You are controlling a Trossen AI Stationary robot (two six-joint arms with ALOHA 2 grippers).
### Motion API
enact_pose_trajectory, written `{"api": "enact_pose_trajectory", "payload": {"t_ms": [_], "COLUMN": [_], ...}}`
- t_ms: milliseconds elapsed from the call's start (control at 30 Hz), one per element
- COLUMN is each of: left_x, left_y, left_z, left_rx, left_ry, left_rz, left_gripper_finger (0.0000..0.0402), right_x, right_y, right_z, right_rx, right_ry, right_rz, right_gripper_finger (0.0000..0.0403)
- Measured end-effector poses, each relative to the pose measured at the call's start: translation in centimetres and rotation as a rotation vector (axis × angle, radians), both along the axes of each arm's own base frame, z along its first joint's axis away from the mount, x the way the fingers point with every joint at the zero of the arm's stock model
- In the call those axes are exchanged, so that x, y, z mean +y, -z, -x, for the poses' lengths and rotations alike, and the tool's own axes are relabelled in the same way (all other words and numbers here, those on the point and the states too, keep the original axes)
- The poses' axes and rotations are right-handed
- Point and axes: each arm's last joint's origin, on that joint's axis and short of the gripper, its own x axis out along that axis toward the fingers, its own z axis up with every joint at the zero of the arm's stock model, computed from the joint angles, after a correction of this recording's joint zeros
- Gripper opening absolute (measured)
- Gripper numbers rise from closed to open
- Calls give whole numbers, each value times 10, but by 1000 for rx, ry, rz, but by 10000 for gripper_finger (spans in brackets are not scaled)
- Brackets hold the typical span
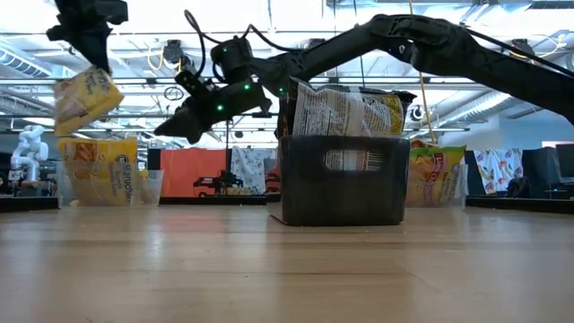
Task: Sort Maruchan noodles
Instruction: Put the bottom yellow noodle pack into the left transparent bin
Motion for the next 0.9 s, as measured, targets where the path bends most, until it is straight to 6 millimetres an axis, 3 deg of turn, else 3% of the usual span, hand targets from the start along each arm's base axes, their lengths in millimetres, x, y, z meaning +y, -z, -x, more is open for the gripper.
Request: {"api": "enact_pose_trajectory", "payload": {"t_ms": [333,533,900], "left_x": [14,21,36], "left_y": [-6,-6,1], "left_z": [-12,-12,-17], "left_rx": [-57,59,130], "left_ry": [-41,-114,-127], "left_rz": [-129,-234,-200], "left_gripper_finger": [3,3,3], "right_x": [1,1,0], "right_y": [14,12,-1], "right_z": [2,2,-2], "right_rx": [54,37,-108], "right_ry": [-24,-20,15], "right_rz": [58,53,-24], "right_gripper_finger": [62,48,21]}}
